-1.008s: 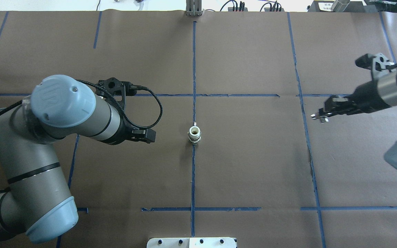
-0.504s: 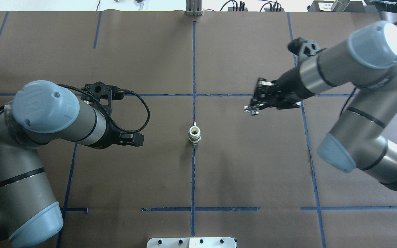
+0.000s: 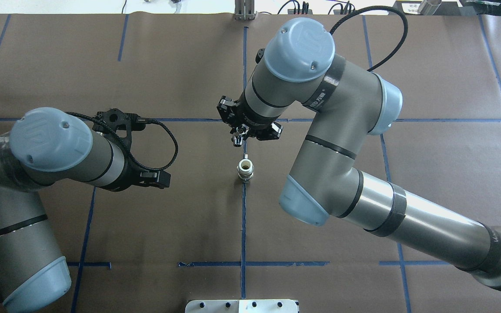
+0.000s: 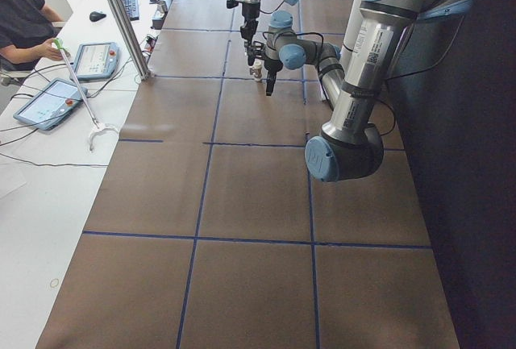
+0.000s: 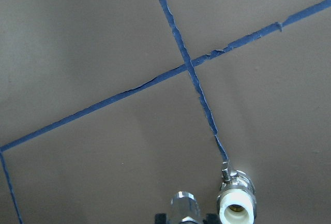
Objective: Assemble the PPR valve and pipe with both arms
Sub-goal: 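Carry the fitting with the right gripper above the upright valve, then lower the fitting with the right gripper into the valve's white socket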
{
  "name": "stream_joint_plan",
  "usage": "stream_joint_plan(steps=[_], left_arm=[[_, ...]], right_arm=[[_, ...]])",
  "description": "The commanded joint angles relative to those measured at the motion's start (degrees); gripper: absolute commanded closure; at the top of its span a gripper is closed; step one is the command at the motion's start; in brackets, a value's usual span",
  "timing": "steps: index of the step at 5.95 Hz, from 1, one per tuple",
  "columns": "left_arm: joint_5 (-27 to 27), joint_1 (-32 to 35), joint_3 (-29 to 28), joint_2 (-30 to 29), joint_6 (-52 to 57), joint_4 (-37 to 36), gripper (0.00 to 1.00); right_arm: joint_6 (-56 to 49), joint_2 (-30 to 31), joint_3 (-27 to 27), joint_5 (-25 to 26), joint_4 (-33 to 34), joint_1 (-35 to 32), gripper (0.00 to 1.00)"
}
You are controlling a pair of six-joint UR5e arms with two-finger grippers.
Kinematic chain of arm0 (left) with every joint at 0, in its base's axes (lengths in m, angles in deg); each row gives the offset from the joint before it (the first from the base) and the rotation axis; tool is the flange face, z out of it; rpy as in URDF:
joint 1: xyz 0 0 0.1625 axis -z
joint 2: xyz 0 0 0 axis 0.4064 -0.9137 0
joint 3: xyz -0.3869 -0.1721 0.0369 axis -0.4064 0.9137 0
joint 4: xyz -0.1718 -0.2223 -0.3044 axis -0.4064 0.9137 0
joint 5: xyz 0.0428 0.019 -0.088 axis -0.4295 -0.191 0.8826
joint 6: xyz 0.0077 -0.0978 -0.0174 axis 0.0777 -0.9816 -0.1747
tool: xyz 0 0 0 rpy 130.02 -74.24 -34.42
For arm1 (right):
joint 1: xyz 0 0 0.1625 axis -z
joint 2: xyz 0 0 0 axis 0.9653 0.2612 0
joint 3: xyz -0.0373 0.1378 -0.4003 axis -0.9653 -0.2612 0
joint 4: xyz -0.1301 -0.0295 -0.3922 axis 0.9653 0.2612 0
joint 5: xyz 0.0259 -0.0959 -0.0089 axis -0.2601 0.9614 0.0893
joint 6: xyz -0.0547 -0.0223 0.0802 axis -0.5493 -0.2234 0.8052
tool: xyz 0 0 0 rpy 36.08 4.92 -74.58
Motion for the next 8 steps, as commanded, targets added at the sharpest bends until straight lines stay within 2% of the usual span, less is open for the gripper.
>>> stream_joint_plan(steps=[1,8], left_arm=[[-0.02,0.00,-0.01,0.04,-0.11,0.00,0.00],[0.06,-0.09,-0.10,0.04,-0.11,0.00,0.00]], right_arm=[[0.12,-0.51,-0.45,0.15,5.68,1.99,1.00],[0.21,0.72,-0.45,1.90,5.79,3.22,1.00]])
